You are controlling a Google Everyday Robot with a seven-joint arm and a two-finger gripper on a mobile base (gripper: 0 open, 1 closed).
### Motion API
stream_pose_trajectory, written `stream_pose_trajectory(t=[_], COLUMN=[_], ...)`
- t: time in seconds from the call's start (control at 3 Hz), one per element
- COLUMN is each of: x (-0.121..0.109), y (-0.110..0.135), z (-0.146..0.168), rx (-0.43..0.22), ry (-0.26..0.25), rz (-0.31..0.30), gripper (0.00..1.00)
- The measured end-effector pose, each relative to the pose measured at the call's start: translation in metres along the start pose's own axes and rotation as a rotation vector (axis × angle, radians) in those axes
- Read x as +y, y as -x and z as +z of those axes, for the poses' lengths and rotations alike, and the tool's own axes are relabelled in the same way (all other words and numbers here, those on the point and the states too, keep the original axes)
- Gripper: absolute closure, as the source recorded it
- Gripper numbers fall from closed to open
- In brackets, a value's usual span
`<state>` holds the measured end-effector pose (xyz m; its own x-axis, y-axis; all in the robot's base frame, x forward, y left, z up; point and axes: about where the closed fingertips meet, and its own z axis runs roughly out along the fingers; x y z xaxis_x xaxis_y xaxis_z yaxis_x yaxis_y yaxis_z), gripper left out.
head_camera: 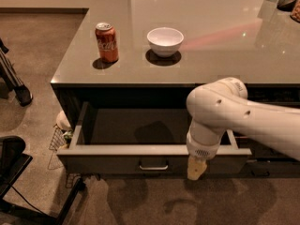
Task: Open top drawer
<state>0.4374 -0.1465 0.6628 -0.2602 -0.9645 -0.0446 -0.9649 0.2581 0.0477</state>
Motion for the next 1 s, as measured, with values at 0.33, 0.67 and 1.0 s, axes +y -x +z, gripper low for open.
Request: stream_pose_trajectory(t=[0.33,0.67,1.0], x=[0.035,0.076,0.117], y=[0.001,-0.004,-0.013], z=[-0.016,-0.034,-0.052], rx=[0.046,0.101,0.143], ry=[-0.012,-0.021,-0.029], rz=[0.057,0.139,0.242], gripper=[0.67,0.9,1.0])
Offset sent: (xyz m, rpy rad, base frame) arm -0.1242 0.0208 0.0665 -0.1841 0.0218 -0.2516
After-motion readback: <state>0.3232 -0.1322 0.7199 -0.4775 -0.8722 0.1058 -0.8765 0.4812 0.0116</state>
